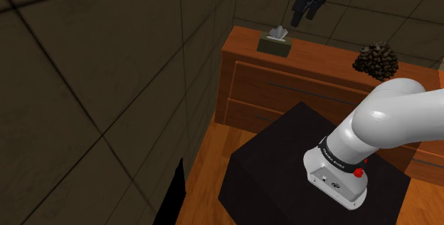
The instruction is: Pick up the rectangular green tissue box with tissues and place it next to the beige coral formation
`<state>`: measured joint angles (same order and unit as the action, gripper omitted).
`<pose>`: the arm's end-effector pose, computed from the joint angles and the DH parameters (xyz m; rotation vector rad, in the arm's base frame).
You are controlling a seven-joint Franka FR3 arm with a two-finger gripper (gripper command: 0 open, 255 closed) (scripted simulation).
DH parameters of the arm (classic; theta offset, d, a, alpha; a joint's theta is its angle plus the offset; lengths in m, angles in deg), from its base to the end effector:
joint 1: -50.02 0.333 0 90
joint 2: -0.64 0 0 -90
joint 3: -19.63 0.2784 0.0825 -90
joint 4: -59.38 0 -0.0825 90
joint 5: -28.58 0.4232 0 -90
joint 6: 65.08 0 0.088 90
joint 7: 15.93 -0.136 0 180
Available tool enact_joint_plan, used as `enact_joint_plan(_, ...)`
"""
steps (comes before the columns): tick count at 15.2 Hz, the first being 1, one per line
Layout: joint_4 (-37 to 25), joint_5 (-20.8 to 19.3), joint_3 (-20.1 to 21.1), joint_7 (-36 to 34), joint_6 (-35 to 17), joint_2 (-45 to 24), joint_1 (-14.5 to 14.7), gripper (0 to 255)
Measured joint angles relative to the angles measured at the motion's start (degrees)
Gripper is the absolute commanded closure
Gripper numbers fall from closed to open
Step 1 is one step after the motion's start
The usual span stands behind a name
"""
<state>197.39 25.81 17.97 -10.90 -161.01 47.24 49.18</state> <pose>0.3774 -0.0233 0.5275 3.1061 0.0862 0.1195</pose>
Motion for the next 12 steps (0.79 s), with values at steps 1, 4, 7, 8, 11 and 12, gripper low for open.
enact_joint_plan(1, 0.0, 0.0, 0.0, 0.0, 0.0, 0.0, 0.0, 0)
enact_joint_plan(4, 0.2, -2.3, -0.9, 1.9, -2.6, -3.1, -0.6, 0)
enact_joint_plan(7, -0.6, -5.6, -2.1, 4.4, -5.8, -7.9, -1.4, 0)
enact_joint_plan(8, -0.6, -6.7, -2.6, 5.3, -7.0, -9.5, -1.8, 0)
enact_joint_plan(11, -1.2, -10.1, -3.7, 7.5, -10.3, -14.0, -2.8, 0)
enact_joint_plan(12, -1.2, -11.2, -4.1, 8.2, -11.4, -15.3, -3.2, 0)
